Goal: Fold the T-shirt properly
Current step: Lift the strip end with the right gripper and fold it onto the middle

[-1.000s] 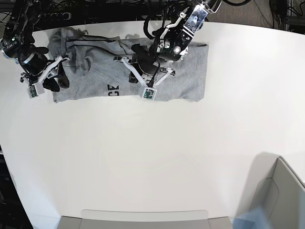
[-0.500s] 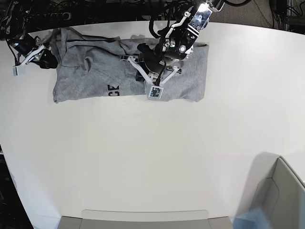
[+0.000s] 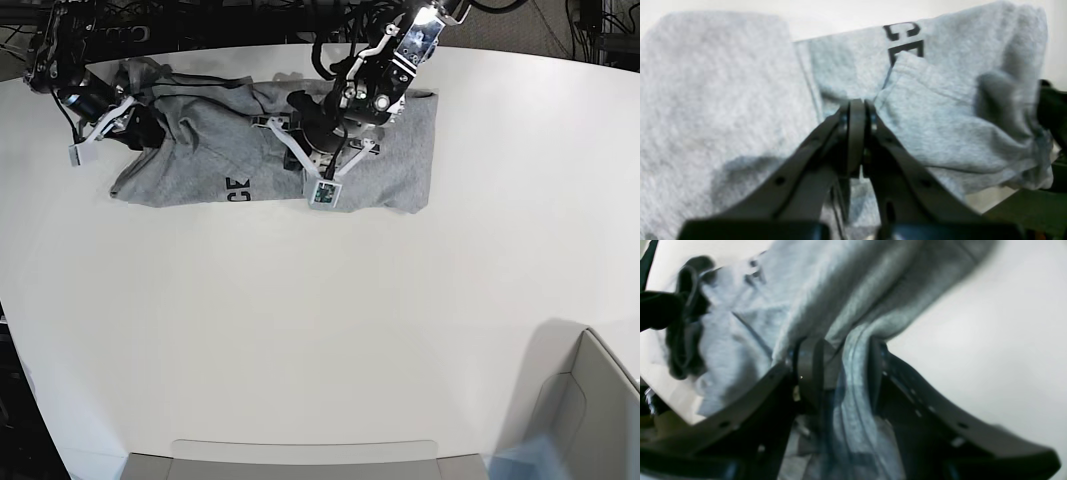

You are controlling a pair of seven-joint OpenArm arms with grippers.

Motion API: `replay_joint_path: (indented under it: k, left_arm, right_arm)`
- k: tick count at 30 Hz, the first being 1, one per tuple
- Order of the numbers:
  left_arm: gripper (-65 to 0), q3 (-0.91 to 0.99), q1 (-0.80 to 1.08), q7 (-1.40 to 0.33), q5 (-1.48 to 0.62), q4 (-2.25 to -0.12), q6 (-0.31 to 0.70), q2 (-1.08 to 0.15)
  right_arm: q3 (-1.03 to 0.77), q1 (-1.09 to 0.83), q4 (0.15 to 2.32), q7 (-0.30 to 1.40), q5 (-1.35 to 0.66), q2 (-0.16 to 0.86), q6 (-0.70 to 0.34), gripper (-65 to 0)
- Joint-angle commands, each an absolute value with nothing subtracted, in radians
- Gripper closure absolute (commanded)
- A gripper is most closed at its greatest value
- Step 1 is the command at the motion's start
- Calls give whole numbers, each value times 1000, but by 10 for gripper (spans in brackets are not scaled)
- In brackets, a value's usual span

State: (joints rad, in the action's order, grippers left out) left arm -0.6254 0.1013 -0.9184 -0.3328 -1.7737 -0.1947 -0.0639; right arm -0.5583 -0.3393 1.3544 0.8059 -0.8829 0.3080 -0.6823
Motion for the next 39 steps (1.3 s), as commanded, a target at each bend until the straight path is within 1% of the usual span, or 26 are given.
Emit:
replay_joint_path:
  k: [1,6,8,9,10,12,13,19,24,27,31,33,35,37,39]
  left_arm:
    - [0,-625,104,-905,-334,-1791,-191,-56]
    - [0,-625,107,-905,-334,-1793,-191,-56]
    - [0,-625,107,-905,-334,-1804,-191,-56]
    - [0,-624,108,-905,-334,-1813,-193,-56]
    - [0,-624,108,-905,-334,-1827,-193,-56]
    - [0,-624,111,-905,-334,-1847,-193,-56]
    - [0,-622,117,-905,-334,-1854,-193,-56]
    - [0,-565,159,-895,-334,-1897,-193,-56]
    - [0,-552,173,-898,-335,-1920,-193,-56]
    - [0,-524,205,-894,-335,-1965,-193,-56]
    - [0,-483,240,-895,-337,-1985,-193,-56]
    - [0,-463,254,-898,-337,-1991,-193,-56]
    - [0,-437,271,-900,-337,-1998,-193,-56]
    - [0,-407,285,-901,-337,-2005,-193,-76]
    - [0,-398,286,-903,-337,-2006,-193,-99]
  right_arm:
    - [-533,-320,1363,822,-863,317,-698,-216]
    - [-412,-275,1356,822,-857,309,-698,-213]
    - [-378,-263,1356,822,-846,312,-698,-199]
    - [-363,-259,1360,822,-828,312,-698,-176]
    - [-348,-246,1363,822,-800,312,-698,-135]
    - [-341,-225,1360,822,-743,309,-698,-22]
    - [-341,-214,1357,822,-717,309,-698,0]
    - [-349,-147,1357,822,-621,311,-698,0]
    - [-476,-77,1331,822,-522,334,-698,0]
    - [-559,-18,1285,822,-450,372,-698,0]
    - [-572,15,1279,820,-412,426,-698,0]
    - [-567,18,1328,819,-394,433,-698,0]
    - [-564,15,1434,822,-364,426,-670,0]
    - [-521,10,1557,837,-315,389,-642,0]
    - [-466,-2,1682,889,-248,361,-628,0]
